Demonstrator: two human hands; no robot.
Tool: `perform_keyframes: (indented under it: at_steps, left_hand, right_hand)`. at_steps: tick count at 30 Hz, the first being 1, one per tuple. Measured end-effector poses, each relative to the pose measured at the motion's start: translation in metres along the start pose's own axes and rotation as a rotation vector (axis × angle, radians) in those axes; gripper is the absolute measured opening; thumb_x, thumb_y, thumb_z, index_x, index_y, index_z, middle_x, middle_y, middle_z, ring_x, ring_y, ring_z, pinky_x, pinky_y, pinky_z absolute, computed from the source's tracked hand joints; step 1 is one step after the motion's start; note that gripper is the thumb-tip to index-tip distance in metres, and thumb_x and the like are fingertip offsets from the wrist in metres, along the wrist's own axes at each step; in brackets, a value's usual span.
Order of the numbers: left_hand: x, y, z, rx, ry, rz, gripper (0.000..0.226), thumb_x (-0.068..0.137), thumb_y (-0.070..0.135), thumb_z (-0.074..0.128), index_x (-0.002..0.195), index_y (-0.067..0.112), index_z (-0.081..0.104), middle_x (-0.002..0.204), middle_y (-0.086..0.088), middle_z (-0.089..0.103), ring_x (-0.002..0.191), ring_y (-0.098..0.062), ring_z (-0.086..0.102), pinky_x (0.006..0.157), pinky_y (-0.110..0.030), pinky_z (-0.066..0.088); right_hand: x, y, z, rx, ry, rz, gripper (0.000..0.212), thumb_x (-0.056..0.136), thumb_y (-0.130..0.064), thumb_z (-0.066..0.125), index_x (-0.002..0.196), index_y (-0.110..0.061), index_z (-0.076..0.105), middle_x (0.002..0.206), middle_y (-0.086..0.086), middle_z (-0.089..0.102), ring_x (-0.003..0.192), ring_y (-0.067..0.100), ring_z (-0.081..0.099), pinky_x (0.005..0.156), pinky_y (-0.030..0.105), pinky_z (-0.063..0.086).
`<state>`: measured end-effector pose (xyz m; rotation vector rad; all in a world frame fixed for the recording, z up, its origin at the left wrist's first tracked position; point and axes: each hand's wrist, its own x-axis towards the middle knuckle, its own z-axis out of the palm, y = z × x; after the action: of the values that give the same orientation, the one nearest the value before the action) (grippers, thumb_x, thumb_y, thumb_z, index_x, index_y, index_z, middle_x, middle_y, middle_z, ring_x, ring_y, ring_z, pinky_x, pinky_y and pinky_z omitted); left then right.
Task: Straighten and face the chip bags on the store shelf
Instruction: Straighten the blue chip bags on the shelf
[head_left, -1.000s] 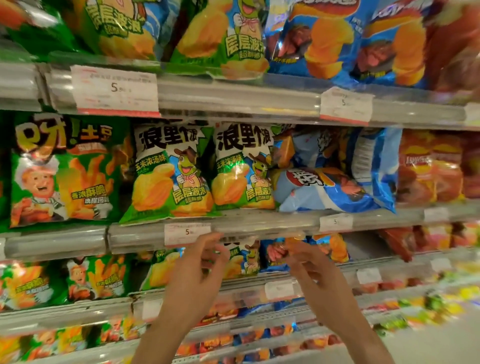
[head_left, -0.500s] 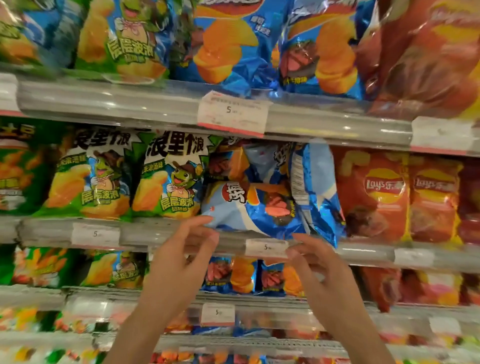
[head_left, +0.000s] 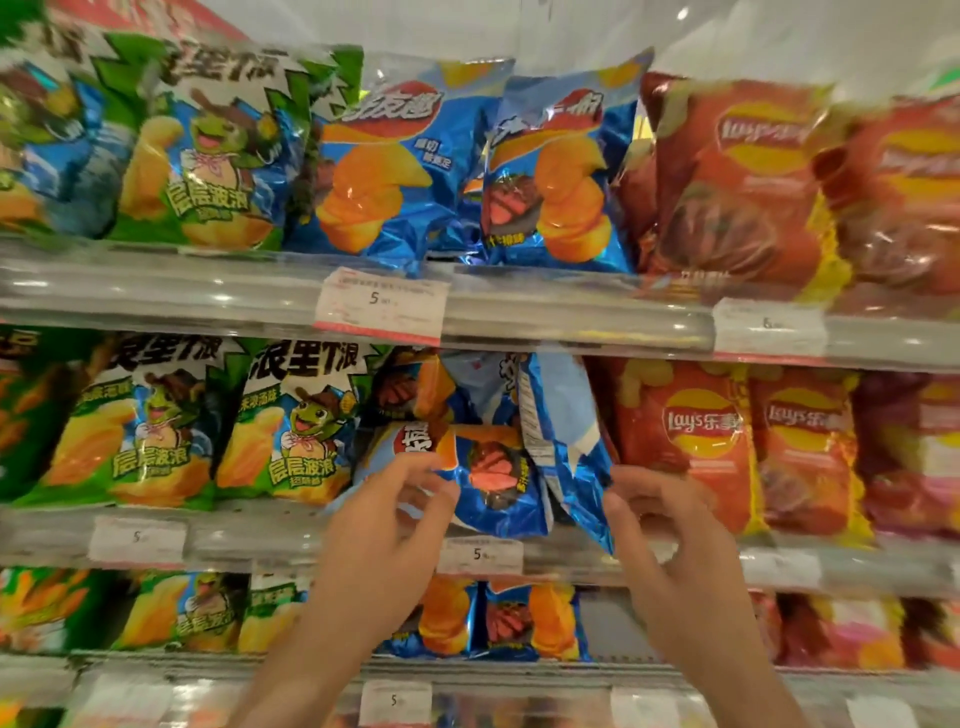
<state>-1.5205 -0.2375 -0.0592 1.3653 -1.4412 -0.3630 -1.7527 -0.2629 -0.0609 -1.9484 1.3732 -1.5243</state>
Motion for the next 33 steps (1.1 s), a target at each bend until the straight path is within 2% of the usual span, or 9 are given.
perform_keyframes:
  at_steps: [4, 6, 8, 11, 15, 19, 22, 29, 33]
  left_hand:
    - [-0.003, -0.011, 0.0, -0.008, -0.017, -0.13, 0.024, 0.094, 0.043, 0.057, 0.08, 0.028, 0.069, 0.082, 0.019, 0.07, 0.078, 0.0, 0.065, 0.069, -0.023, 0.052]
    - [-0.006, -0.021, -0.003, -0.084, -0.033, -0.271, 0.035, 0.093, 0.048, 0.057, 0.075, 0.022, 0.07, 0.075, 0.007, 0.073, 0.071, -0.006, 0.069, 0.072, -0.037, 0.058]
    - [-0.01, -0.027, -0.003, -0.09, 0.003, -0.33, 0.034, 0.092, 0.049, 0.057, 0.078, 0.022, 0.07, 0.075, 0.005, 0.074, 0.07, -0.004, 0.068, 0.072, -0.036, 0.059]
    - [-0.01, -0.029, -0.006, 0.062, 0.131, -0.192, 0.019, 0.09, 0.046, 0.061, 0.088, 0.028, 0.063, 0.082, 0.009, 0.068, 0.078, 0.001, 0.062, 0.066, -0.018, 0.048]
    - [0.006, -0.039, -0.007, 0.304, 0.263, 0.071, 0.031, 0.09, 0.043, 0.065, 0.105, 0.017, 0.062, 0.103, 0.004, 0.057, 0.096, -0.015, 0.053, 0.081, -0.031, 0.046]
    - [0.027, -0.05, -0.009, 0.564, 0.152, -0.049, 0.072, 0.087, 0.066, 0.031, 0.119, 0.01, 0.063, 0.112, -0.01, 0.063, 0.106, -0.029, 0.055, 0.091, -0.039, 0.044]
    - [0.038, -0.058, -0.007, 0.83, -0.046, -0.123, 0.085, 0.088, 0.07, 0.003, 0.118, 0.018, 0.063, 0.114, -0.008, 0.064, 0.108, -0.029, 0.053, 0.095, -0.041, 0.042]
    - [0.044, -0.034, -0.004, 0.368, -0.125, -0.342, 0.044, 0.097, 0.056, 0.043, 0.123, 0.023, 0.057, 0.122, -0.01, 0.053, 0.115, -0.031, 0.052, 0.099, -0.043, 0.042]
    - [0.053, -0.026, -0.009, 0.227, -0.17, -0.397, 0.026, 0.098, 0.05, 0.043, 0.104, 0.027, 0.055, 0.112, -0.008, 0.058, 0.098, -0.028, 0.058, 0.077, -0.036, 0.041]
  right_hand:
    - [0.02, -0.004, 0.003, -0.155, 0.116, -0.134, 0.029, 0.09, -0.039, 0.06, 0.115, -0.025, 0.063, 0.107, -0.01, 0.059, 0.099, 0.009, 0.06, 0.085, 0.027, 0.05]
    - [0.026, -0.005, 0.013, -0.215, 0.108, -0.159, 0.044, 0.089, -0.039, 0.063, 0.128, -0.019, 0.057, 0.121, -0.003, 0.054, 0.114, 0.016, 0.052, 0.096, 0.024, 0.04]
    - [0.032, -0.005, 0.027, -0.238, 0.033, -0.145, 0.063, 0.089, -0.044, 0.063, 0.143, -0.018, 0.044, 0.14, 0.001, 0.046, 0.13, 0.018, 0.042, 0.107, 0.033, 0.038]
    - [0.035, -0.001, 0.049, -0.285, -0.057, -0.149, 0.083, 0.088, -0.06, 0.056, 0.155, -0.021, 0.025, 0.156, 0.002, 0.033, 0.143, 0.021, 0.03, 0.115, 0.047, 0.034]
    - [0.033, 0.005, 0.068, -0.358, -0.063, -0.182, 0.101, 0.083, -0.08, 0.046, 0.157, -0.021, 0.012, 0.162, 0.005, 0.023, 0.149, 0.025, 0.023, 0.118, 0.05, 0.029]
    - [0.031, 0.013, 0.076, -0.447, -0.018, -0.179, 0.109, 0.079, -0.085, 0.04, 0.159, -0.017, 0.01, 0.162, 0.01, 0.023, 0.15, 0.029, 0.021, 0.119, 0.053, 0.023]
    - [0.029, 0.016, 0.079, -0.416, -0.007, -0.168, 0.108, 0.08, -0.087, 0.031, 0.159, -0.018, 0.008, 0.164, 0.01, 0.021, 0.151, 0.028, 0.018, 0.12, 0.052, 0.022]
    - [0.024, 0.024, 0.082, -0.354, 0.023, -0.195, 0.099, 0.085, -0.068, 0.051, 0.159, -0.014, 0.013, 0.163, 0.011, 0.023, 0.15, 0.028, 0.02, 0.117, 0.055, 0.027]
    - [0.023, 0.026, 0.082, -0.345, 0.017, -0.199, 0.098, 0.086, -0.065, 0.053, 0.159, -0.018, 0.009, 0.164, 0.008, 0.019, 0.152, 0.025, 0.016, 0.119, 0.051, 0.023]
